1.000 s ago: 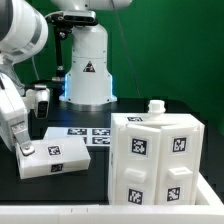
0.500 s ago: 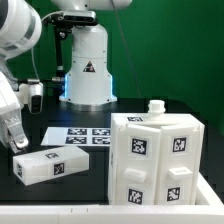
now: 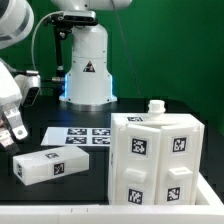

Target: Assemble cabinet

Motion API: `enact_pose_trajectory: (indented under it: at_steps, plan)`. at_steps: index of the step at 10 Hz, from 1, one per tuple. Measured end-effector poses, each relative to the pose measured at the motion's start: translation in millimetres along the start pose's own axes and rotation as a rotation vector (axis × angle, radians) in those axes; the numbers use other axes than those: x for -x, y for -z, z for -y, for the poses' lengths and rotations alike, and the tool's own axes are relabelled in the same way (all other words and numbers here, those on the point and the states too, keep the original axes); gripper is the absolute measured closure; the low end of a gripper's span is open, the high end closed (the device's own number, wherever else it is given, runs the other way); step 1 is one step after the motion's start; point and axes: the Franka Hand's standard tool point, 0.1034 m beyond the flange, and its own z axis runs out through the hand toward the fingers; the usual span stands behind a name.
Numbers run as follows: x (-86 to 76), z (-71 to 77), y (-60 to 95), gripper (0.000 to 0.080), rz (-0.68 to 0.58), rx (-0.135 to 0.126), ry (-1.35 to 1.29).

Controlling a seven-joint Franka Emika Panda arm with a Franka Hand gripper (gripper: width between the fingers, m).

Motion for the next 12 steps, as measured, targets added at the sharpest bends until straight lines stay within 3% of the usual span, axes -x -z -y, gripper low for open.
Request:
enact_pose_trajectory:
  at_steps: [3, 4, 7, 8, 9, 10, 12]
  plan:
    - [-2.8, -6.2, 0.4, 0.0003, -0.010, 0.034, 0.011]
    - [-5.2, -8.5, 0.8, 0.0003, 0.017, 0.083, 0.012]
    - [6.8, 0.1, 3.8, 0.0003, 0.094, 0.389, -0.047]
    - [12.9, 0.6, -0.4, 0.0003, 0.090, 0.459, -0.048]
    - [17.4, -0.1, -4.7, 0.0003, 0.084, 0.495, -0.053]
    - [21.2, 2.6, -7.3, 0.0003, 0.095, 0.556, -0.044]
    - [22.9, 4.4, -10.0, 0.0003, 0.090, 0.560, -0.058]
